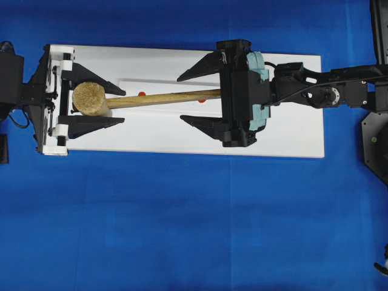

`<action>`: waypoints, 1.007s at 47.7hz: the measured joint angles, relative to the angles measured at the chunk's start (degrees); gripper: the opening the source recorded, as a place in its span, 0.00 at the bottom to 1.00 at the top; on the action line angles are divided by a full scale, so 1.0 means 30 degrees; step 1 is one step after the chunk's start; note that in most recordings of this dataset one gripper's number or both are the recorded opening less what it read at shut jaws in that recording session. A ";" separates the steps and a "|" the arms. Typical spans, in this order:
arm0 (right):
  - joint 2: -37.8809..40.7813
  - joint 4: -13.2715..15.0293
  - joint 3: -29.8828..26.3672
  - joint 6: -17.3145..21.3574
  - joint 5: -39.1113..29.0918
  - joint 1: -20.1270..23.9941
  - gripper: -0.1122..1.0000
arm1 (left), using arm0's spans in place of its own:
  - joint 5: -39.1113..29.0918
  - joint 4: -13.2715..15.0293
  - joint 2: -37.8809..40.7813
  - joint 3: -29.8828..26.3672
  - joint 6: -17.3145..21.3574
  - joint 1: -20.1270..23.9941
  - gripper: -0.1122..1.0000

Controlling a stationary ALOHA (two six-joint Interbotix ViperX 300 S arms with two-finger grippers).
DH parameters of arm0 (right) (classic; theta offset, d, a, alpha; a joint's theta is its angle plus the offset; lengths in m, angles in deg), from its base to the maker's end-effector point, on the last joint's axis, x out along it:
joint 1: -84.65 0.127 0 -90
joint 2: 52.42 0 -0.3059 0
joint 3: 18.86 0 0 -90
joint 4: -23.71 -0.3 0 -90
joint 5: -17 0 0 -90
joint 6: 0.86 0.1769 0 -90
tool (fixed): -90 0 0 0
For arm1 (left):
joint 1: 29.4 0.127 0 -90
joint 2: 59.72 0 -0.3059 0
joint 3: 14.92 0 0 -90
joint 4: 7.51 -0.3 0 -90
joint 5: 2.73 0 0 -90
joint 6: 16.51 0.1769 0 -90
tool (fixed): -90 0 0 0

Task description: Hit the mark with a hammer.

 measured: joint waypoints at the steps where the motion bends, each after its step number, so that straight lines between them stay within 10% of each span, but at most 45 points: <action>1: 0.0000 -0.0029 0.0000 0.0000 0.0000 0.0000 0.93 | -0.0029 0.0000 -0.0029 0.0000 0.0000 0.0000 0.48; 8: 0.0059 -0.0146 -0.0205 0.0000 0.0000 0.0000 0.85 | -0.0029 0.0000 -0.0029 0.0000 0.0000 0.0000 0.48; 23: 0.0879 -0.0146 -0.0703 -0.0029 -0.0645 -0.0381 0.13 | -0.0029 0.0000 -0.0029 0.0000 0.0000 -0.0029 0.48; 48: 0.0908 -0.0322 -0.0703 0.0059 -0.0674 -0.0381 0.12 | 0.0059 -0.0088 -0.0029 0.0000 0.0088 -0.0088 0.48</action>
